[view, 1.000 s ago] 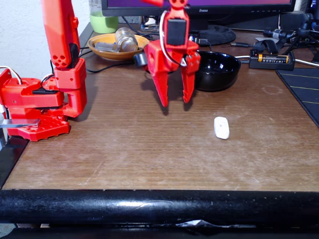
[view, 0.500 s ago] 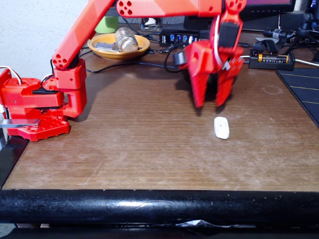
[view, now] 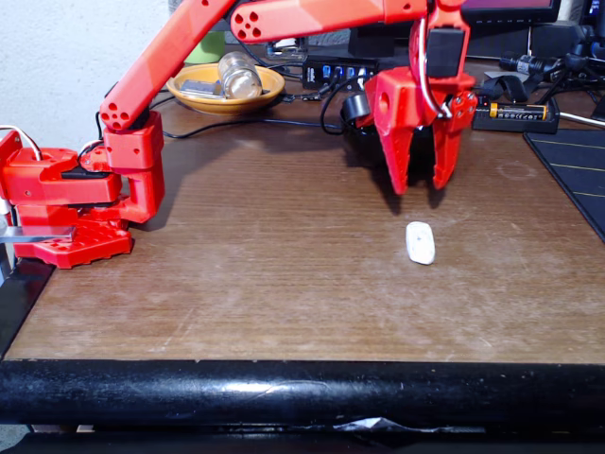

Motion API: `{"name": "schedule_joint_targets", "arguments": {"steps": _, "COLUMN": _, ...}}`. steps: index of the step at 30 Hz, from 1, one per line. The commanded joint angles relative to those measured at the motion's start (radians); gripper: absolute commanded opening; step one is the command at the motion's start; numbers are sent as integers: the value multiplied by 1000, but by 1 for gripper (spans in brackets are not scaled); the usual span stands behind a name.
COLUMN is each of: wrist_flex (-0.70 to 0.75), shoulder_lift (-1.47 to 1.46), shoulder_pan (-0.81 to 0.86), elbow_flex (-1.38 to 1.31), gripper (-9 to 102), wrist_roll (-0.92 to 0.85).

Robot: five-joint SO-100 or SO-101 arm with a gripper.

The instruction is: Ramasse la gomme et mets-la dans le bol.

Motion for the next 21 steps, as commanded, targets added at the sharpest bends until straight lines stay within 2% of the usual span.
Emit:
{"name": "schedule_joint_targets", "arguments": {"steps": 1, "wrist_flex": 38, "shoulder_lift": 14, "shoulder_pan": 28, "elbow_flex": -91, "gripper": 18, "wrist_roll": -9}}
{"name": "schedule_joint_targets", "arguments": {"steps": 21, "wrist_flex": 38, "shoulder_lift": -55, "shoulder_pan": 80, "elbow_flex": -161, "gripper": 18, "wrist_roll": -5}}
